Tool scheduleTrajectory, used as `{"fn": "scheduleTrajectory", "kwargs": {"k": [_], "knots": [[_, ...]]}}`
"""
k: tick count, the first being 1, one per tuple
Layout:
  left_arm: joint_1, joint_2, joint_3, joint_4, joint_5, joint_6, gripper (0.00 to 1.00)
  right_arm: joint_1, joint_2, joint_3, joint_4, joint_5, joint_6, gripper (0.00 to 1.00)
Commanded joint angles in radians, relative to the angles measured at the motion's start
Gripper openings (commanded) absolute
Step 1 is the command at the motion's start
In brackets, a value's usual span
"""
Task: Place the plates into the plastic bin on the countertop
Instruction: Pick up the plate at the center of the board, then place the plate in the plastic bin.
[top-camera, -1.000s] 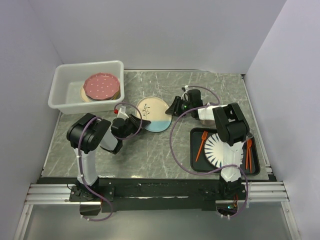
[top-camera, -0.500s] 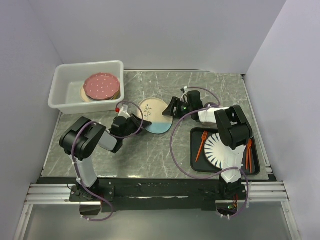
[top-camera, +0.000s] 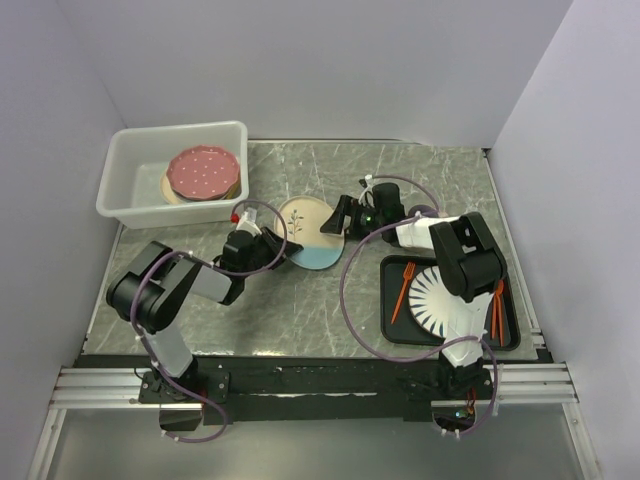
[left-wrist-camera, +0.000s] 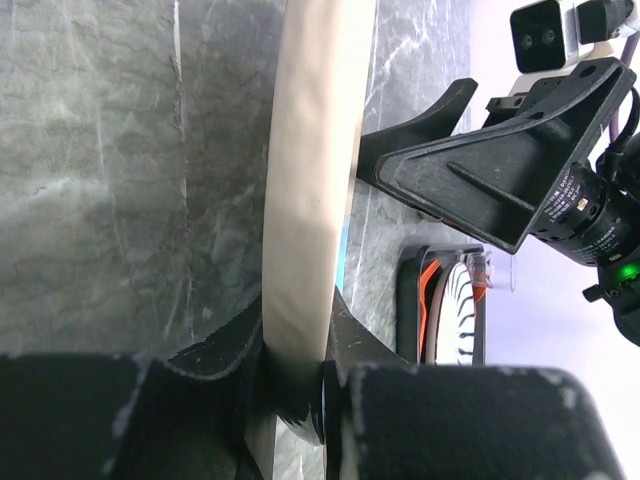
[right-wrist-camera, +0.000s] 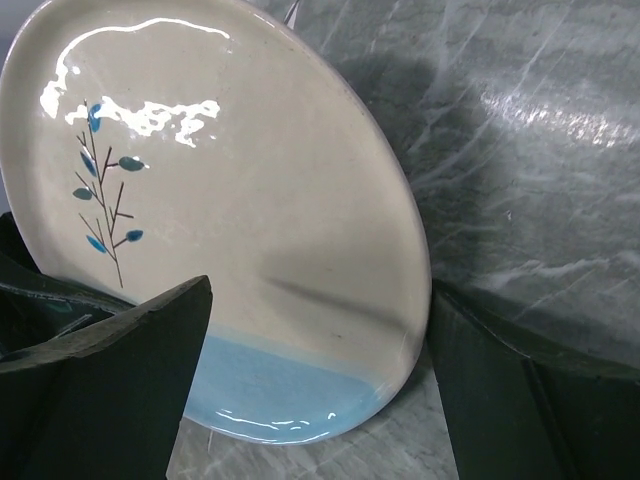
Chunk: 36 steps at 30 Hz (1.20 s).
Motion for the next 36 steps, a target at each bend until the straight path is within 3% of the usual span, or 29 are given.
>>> {"fn": "scheduleTrajectory", "kwargs": {"k": [1,17,36], "knots": [[0.009,-0.058,0.034,-0.134,-0.122,0.095,0.01,0.015,-0.110,-0.021,0.032,-0.052,0.007,0.92],[0.121,-0.222,0.145,-0.314,-0.116,0.175,0.01,0.017,-0.176,-0.064,0.071,-0.058,0.019,0.93],[0.383,-0.402,0.415,-0.504,-0.022,0.253,0.01,0.051,-0.135,-0.062,0.077,-0.056,0.022,0.93]]}}
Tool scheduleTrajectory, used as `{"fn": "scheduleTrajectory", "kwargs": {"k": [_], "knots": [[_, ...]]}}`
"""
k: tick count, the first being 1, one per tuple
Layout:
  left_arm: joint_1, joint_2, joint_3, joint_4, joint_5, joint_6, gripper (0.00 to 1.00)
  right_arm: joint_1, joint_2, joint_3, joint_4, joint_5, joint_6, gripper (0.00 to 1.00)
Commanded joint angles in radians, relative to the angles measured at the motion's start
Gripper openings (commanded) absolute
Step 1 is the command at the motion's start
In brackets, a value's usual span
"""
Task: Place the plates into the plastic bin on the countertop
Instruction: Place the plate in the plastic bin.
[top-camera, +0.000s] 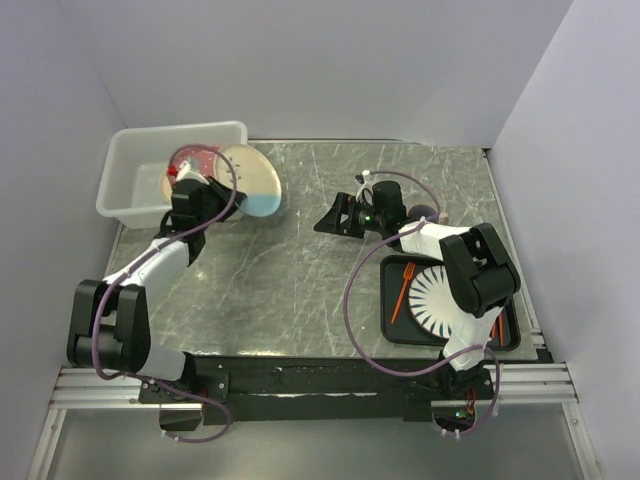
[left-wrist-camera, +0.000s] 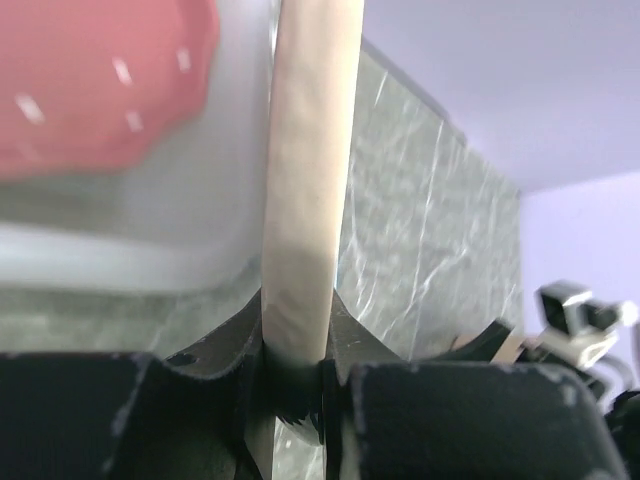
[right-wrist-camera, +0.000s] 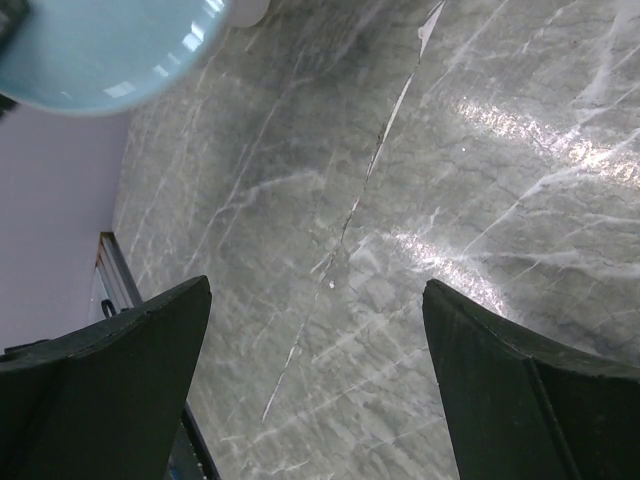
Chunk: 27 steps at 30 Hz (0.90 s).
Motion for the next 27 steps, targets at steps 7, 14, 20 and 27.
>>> {"fn": "scheduleTrajectory", "kwargs": {"k": [7,14,20,27], "knots": [[0.138,-0.059,0.169,0.121,0.119,-0.014,0.01,0.012,0.007,0.006,0.024,-0.005,-0.002,0.94],[0.217,-0.033,0.195,0.133,0.148,-0.028,0.01,0.018,0.011,0.012,0.013,0.001,-0.008,0.94],[0.262,-0.013,0.204,0.133,0.178,-0.048,0.01,0.018,0.019,0.017,0.010,-0.002,-0.006,0.94],[0.286,0.035,0.197,0.159,0.166,-0.069,0.01,0.024,0.024,0.021,0.001,0.003,-0.011,0.94]]}}
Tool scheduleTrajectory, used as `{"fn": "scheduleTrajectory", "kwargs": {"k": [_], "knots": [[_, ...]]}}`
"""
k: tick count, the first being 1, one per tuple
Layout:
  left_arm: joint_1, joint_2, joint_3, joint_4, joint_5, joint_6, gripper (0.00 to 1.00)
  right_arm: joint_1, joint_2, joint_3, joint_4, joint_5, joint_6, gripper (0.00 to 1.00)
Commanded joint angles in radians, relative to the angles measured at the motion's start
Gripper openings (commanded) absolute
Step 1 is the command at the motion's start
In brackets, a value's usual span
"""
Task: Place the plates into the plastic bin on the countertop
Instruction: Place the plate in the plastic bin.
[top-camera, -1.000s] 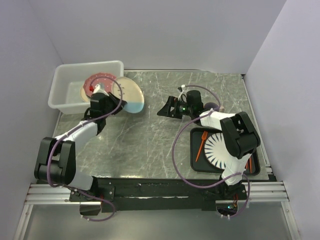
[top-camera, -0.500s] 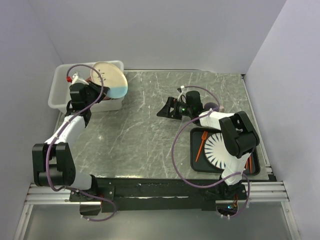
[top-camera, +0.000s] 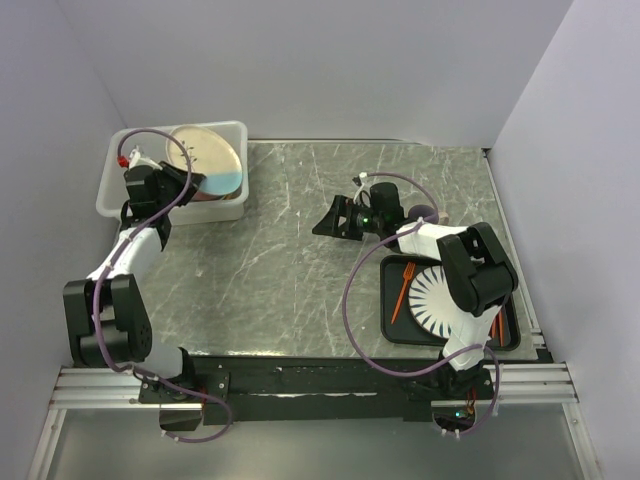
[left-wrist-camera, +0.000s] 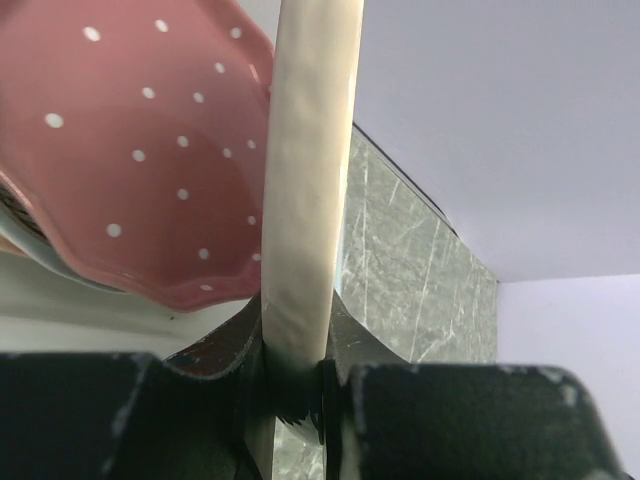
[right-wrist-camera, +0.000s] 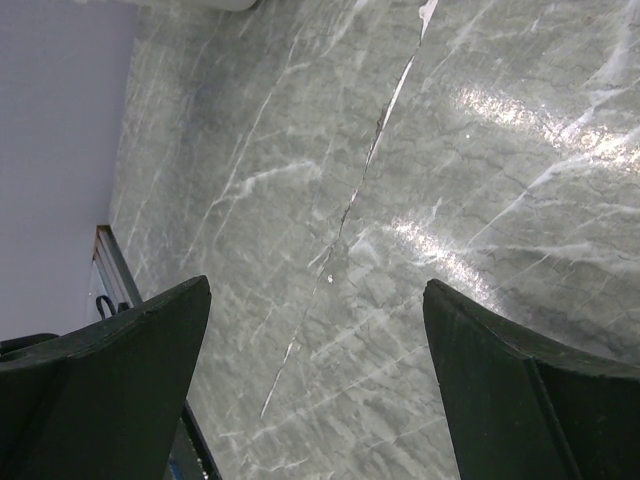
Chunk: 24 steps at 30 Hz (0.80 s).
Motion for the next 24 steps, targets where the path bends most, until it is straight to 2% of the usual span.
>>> {"fn": "scheduleTrajectory", "kwargs": {"k": [1,15,16,19,22,23,24], "knots": [[0.014,0.009,0.079,0.191,0.038,-0.034,0.01,0.011,0.012,0.023,0.008,0.001,-0.010,0.94],[0.080,0.221,0.108,0.176,0.078,-0.107,0.01,0.017,0.024,0.037,-0.010,0.004,-0.019,0.94],[0.088,0.230,0.111,0.168,0.077,-0.108,0.03,0.016,0.024,0.037,-0.012,0.004,-0.019,0.94],[0.100,0.250,0.116,0.152,0.075,-0.106,0.18,0.017,0.026,0.040,-0.012,0.002,-0.018,0.94],[0.109,0.255,0.127,0.119,0.062,-0.086,0.39,0.016,0.021,0.033,-0.015,0.013,-0.019,0.94],[0.109,0.249,0.127,0.109,0.054,-0.081,0.54,0.016,0.020,0.032,-0.015,0.014,-0.019,0.94],[0.111,0.243,0.127,0.101,0.049,-0.072,0.60,0.017,0.018,0.030,-0.015,0.016,-0.019,0.94]]}}
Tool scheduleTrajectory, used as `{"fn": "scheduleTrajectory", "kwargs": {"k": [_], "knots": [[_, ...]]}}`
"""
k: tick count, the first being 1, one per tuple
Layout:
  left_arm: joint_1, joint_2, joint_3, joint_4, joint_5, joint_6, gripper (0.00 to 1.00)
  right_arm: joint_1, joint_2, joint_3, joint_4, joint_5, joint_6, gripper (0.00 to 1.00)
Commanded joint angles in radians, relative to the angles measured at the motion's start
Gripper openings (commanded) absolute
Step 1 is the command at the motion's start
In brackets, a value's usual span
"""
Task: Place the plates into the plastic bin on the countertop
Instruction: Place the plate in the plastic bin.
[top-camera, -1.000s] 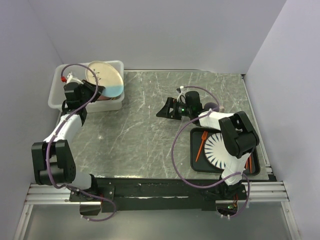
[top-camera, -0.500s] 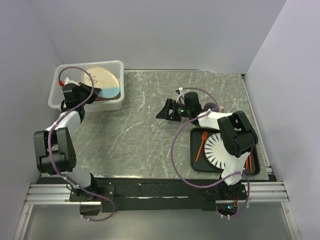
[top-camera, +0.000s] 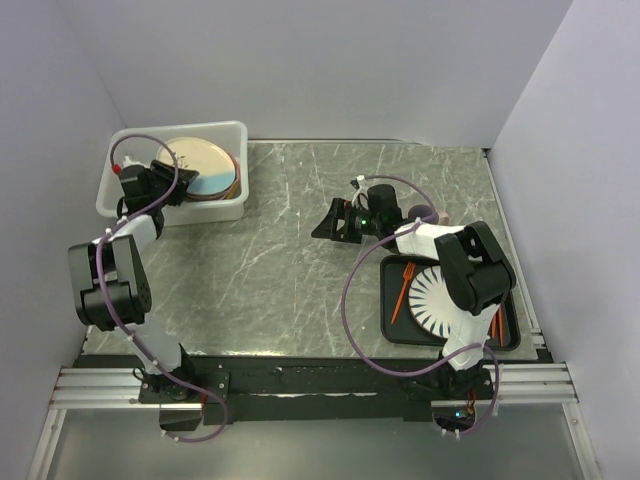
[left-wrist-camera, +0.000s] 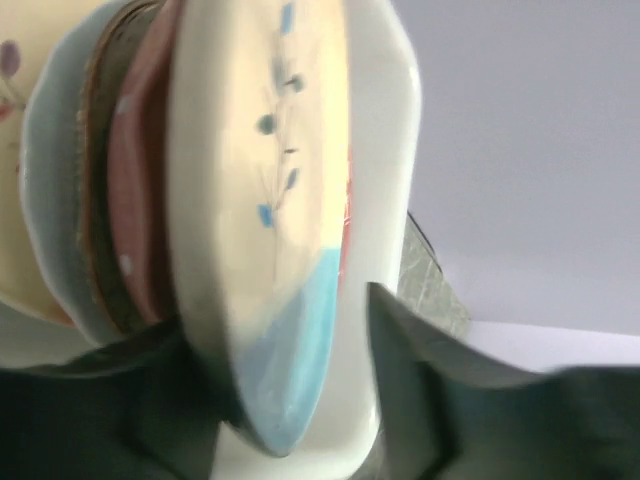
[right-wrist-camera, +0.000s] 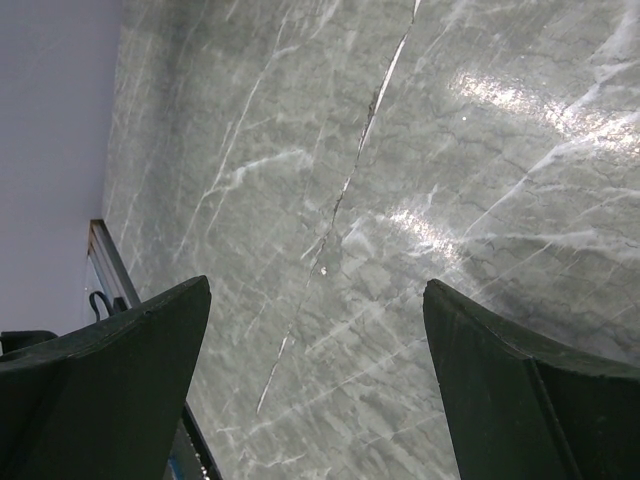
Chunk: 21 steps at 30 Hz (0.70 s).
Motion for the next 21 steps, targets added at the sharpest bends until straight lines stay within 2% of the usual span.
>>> {"fn": "scheduleTrajectory", "kwargs": {"k": [1,2,7,15,19,21], "knots": [[0.011,-0.025,0.049,-0.006,-0.033,0.063,0.66,0.008,0.001,0.029,0.007,0.012,-0.015,0.94],[0.009,-0.040,0.047,-0.015,-0.053,0.069,0.78,0.010,-0.001,0.029,0.005,0.012,-0.014,0.94],[0.008,-0.114,0.061,-0.110,-0.140,0.128,0.99,0.016,-0.019,0.026,-0.008,0.038,-0.020,0.94],[0.008,-0.218,0.129,-0.313,-0.344,0.240,0.99,0.045,-0.073,0.045,-0.082,0.127,-0.049,0.94],[0.006,-0.307,0.071,-0.301,-0.344,0.266,0.99,0.068,-0.140,0.034,-0.117,0.222,-0.064,0.94],[0.000,-0.347,0.041,-0.261,-0.343,0.269,0.99,0.089,-0.204,0.017,-0.134,0.322,-0.080,0.94]]}}
